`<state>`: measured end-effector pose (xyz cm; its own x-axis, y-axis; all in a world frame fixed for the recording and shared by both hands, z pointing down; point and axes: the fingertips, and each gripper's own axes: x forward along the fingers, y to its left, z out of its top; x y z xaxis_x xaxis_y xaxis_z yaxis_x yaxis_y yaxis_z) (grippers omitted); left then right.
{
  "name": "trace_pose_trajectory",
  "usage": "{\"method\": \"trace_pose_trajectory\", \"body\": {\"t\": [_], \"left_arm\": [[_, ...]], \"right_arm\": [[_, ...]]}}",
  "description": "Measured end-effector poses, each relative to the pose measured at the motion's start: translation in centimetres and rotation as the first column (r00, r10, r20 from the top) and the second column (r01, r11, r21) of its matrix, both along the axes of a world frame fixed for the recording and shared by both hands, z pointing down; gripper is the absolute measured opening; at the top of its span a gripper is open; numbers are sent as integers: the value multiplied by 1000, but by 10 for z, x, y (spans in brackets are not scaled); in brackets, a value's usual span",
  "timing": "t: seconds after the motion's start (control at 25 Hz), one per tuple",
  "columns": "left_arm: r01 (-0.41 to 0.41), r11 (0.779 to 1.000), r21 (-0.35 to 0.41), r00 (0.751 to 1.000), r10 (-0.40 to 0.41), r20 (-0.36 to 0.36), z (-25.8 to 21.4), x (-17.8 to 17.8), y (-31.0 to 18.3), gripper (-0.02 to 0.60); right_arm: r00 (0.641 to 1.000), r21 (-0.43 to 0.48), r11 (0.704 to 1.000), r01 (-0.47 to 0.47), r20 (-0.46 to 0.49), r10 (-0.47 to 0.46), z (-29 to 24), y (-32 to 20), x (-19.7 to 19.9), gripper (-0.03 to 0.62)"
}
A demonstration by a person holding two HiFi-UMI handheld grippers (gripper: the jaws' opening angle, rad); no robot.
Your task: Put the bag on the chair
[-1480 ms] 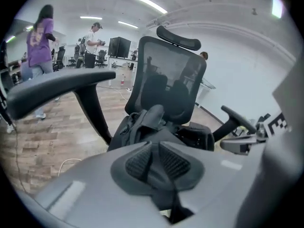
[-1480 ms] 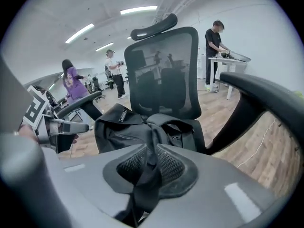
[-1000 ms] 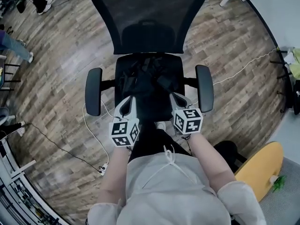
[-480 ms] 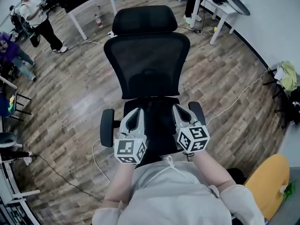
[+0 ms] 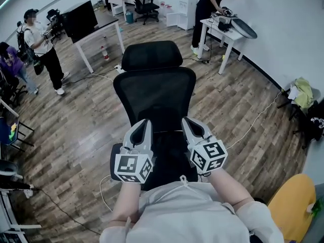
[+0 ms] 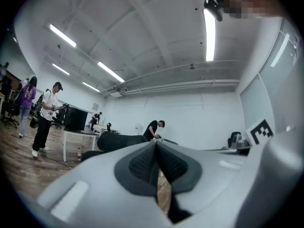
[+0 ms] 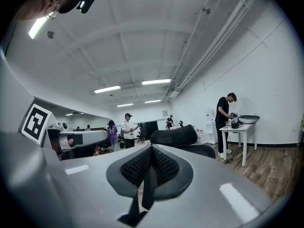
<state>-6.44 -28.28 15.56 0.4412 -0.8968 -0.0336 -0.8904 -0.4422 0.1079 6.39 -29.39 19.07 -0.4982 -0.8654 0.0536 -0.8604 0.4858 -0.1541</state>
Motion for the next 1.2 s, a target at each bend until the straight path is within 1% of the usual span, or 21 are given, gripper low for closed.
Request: {"method": "trace_pose_trajectory", "body": {"t": [0.12,0.2,0.32,0.4,0.72,1.0,1.2], "left_arm": [[-5,1000,11,1000,5,6,-10,3,-2,6],[3,1000,5,1000,-3,-7,-14,3,-1,6],[15,1000,-4,1000,-15,-28,-16,2,2,6],[14,1000,-6,1000,-14,-22,-15,2,3,6],[21,1000,-11,1000,-21,5,-12,-4,-2,6],[37,999,-22,999,-36,38,-6,0,-8,6],[42,999,-35,998,-40,41,-1,1,-13,6]], "right_arm": [[999,-5,1000,1,40,-1,-11,-2,2,-3],[998,-10,1000,17,54,-16,-14,-1,1,-3],[999,-10,999,35,39,-34,-11,2,-4,-3],[999,-19,999,37,32,-36,-8,2,-6,-3],[997,-35,999,37,-68,-39,-4,-1,-19,-3],[997,-55,998,34,-66,-37,0,-8,-12,-3],[997,-75,997,34,-65,-39,9,-12,-11,-3]]}}
